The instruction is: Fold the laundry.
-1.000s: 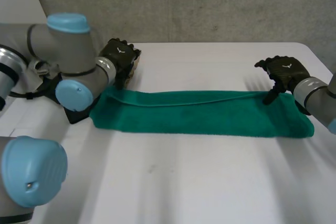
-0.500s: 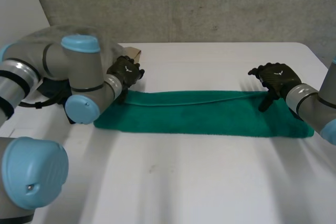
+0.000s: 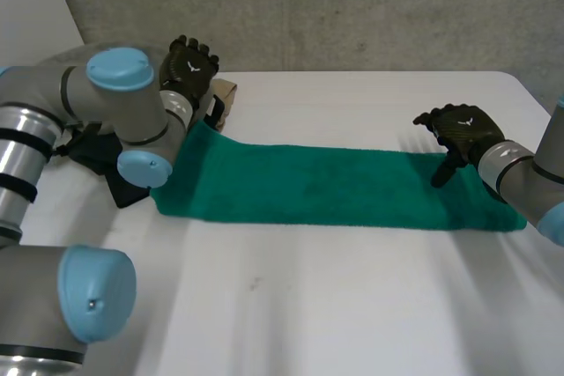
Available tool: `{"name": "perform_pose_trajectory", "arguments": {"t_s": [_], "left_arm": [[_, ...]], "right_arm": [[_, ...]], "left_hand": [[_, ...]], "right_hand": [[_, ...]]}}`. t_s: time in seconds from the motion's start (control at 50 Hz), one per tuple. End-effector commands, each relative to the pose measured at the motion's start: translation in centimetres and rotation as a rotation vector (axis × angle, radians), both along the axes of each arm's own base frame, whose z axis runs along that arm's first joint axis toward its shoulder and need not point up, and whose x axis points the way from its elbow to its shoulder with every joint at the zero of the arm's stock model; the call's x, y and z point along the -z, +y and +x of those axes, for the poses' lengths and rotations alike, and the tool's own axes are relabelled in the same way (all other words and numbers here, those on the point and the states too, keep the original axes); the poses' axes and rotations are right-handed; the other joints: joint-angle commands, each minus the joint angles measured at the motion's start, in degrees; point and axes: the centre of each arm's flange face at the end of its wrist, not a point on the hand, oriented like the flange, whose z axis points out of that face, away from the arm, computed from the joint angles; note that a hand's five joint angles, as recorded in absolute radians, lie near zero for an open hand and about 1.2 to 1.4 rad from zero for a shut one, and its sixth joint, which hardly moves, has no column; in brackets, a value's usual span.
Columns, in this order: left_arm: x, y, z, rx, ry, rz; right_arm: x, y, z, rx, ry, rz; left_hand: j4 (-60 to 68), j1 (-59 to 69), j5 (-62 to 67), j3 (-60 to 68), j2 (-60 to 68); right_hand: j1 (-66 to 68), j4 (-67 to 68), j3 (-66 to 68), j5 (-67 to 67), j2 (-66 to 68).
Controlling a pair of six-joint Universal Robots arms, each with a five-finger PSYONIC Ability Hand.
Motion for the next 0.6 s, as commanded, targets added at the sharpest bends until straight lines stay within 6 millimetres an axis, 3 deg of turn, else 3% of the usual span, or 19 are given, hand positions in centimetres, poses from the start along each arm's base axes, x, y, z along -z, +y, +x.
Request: {"name": "perform_pose_trajectory", "arguments": {"t_s": [0.02,0.14,0.32,0.44,0.6], "left_arm": [[-1.3,2.1,0.3,0.015,0.026,0.118],[-3.7,5.4,0.8,0.051,0.118,0.226],[-6.1,9.4,1.5,0.134,0.269,0.352],[-6.8,11.3,2.3,0.147,0.352,0.414],[-7.3,13.2,3.6,0.127,0.37,0.447]], "right_arm": [[-1.8,0.2,-0.3,0.013,-0.013,-0.017],[-3.7,0.9,-2.4,0.127,0.029,0.03],[-1.3,3.5,-5.1,0.213,0.178,0.198],[-0.4,4.4,-6.1,0.229,0.277,0.109],[-0.8,5.3,-5.5,0.232,0.245,-0.015]], "left_hand": [[-0.6,-0.63,-1.94,-1.09,-1.49],[-0.6,-0.63,-1.94,-1.09,-1.49],[-0.6,-0.63,-1.94,-1.09,-1.49],[-0.6,-0.63,-1.94,-1.09,-1.49],[-0.6,-0.63,-1.94,-1.09,-1.49]], "right_hand": [[4.09,3.51,3.35,2.98,3.87],[4.09,3.51,3.35,2.98,3.87],[6.62,6.03,5.87,5.5,6.39],[5.95,5.36,5.2,4.83,5.72],[1.23,0.65,0.49,0.12,1.01]]}}
